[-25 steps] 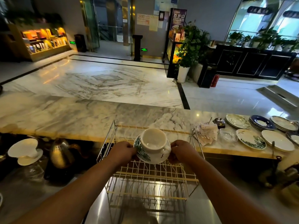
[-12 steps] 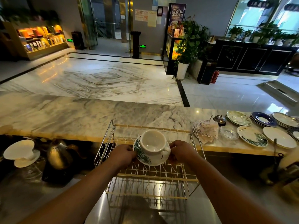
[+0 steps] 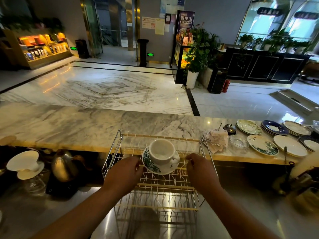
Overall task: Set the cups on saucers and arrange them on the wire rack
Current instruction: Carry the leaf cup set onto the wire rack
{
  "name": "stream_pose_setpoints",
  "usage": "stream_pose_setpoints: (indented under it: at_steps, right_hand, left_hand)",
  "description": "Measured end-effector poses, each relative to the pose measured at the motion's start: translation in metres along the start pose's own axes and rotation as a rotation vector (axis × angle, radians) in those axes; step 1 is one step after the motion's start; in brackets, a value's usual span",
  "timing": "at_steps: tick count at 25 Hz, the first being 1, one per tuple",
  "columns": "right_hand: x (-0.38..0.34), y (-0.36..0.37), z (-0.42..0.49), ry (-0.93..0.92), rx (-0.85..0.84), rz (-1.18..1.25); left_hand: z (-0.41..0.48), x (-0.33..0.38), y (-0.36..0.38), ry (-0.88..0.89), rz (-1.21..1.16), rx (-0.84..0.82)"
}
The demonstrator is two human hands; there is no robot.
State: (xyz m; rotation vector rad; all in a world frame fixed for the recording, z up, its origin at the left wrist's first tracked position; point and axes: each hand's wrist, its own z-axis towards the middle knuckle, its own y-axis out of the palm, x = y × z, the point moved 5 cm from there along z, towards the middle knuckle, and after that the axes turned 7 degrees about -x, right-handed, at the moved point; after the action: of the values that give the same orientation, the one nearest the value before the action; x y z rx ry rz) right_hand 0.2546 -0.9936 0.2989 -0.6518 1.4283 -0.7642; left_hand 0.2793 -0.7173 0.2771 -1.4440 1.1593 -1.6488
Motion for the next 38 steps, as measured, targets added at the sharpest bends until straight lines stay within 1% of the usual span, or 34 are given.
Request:
stream_pose_setpoints:
  at_steps: [1, 3, 4, 6, 8, 12, 17, 23, 28, 38]
  right_hand:
    - [-0.004, 0.003, -0.014, -0.107, 0.014, -0.123]
    - [-0.010, 0.019, -0.036, -0.270, -0.079, -0.292]
    - [-0.011, 0.028, -0.042, -0.314, -0.145, -0.343]
    - [-0.011, 0.044, -0.048, -0.364, -0.257, -0.407]
    - [-0.009, 0.056, -0.049, -0.366, -0.333, -0.443]
    - [-0.005, 0.064, -0.048, -0.337, -0.390, -0.474]
    - [-0.014, 0.071, -0.041, -0.350, -0.424, -0.447]
    - [-0.047, 0.079, -0.015, -0.401, -0.445, -0.473]
    - [-0.066, 0.092, 0.014, -0.393, -0.489, -0.504]
    - [-0.077, 0.107, 0.044, -0.389, -0.510, -0.526]
  left_hand:
    - [-0.009, 0.004, 0.004, 0.101, 0.055, 0.023]
    - [-0.023, 0.013, 0.020, 0.249, 0.143, -0.043]
    - [-0.028, 0.017, 0.028, 0.300, 0.181, -0.092]
    - [-0.035, 0.021, 0.042, 0.344, 0.216, -0.162]
    - [-0.039, 0.022, 0.048, 0.342, 0.214, -0.178]
    - [-0.042, 0.022, 0.050, 0.353, 0.276, -0.193]
    - [-0.037, 0.022, 0.046, 0.321, 0.279, -0.202]
    - [-0.021, 0.001, 0.030, 0.232, 0.287, -0.193]
    - [-0.005, -0.014, 0.018, 0.183, 0.314, -0.190]
    - [0.016, -0.023, 0.007, 0.163, 0.320, -0.182]
